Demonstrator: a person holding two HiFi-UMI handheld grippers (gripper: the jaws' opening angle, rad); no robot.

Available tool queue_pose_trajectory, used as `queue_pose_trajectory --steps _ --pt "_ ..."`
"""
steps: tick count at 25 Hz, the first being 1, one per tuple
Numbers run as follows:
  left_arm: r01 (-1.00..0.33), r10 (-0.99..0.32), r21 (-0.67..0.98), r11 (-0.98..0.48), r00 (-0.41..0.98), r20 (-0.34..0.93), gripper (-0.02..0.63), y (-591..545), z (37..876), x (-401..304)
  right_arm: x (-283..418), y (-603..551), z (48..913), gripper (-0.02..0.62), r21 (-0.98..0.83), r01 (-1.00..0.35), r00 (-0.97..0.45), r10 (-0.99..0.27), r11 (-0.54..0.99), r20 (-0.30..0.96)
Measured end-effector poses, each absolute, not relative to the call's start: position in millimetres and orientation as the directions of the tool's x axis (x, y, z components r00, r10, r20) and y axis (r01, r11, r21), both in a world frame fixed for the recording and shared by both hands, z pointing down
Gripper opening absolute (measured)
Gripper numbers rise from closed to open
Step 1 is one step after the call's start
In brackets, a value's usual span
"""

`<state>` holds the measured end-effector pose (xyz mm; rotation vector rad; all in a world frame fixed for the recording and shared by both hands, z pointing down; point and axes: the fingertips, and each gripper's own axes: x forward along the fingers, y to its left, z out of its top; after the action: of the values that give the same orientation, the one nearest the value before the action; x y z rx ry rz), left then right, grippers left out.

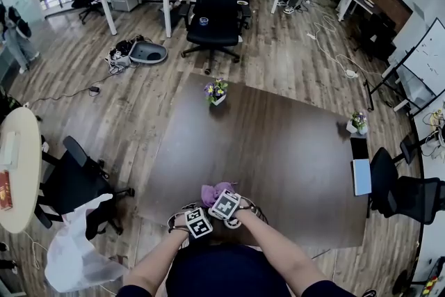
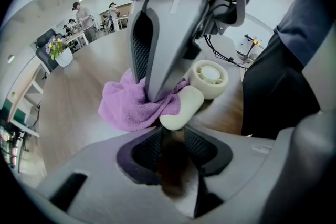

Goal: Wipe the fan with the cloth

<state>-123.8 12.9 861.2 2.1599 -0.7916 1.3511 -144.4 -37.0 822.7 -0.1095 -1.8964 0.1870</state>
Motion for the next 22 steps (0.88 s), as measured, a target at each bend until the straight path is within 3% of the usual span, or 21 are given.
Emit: queue_pose_trajectory --steps 13,22 --pt "-0.71 -0.248 0.072 -0.701 0.338 0.908 0.138 14.8 865.8 -129.1 -137.1 -51.0 823.8 0.075 -0.258 -0.156 -0.414 0.174 0.954 0.893" --pt "-0.724 -0.312 -0.001 -0.69 0.296 0.903 0.185 13.2 868.5 -135.3 -71.2 -85.2 829.4 0.075 -0.247 -0.338 -0.433 0.083 0.908 0.898"
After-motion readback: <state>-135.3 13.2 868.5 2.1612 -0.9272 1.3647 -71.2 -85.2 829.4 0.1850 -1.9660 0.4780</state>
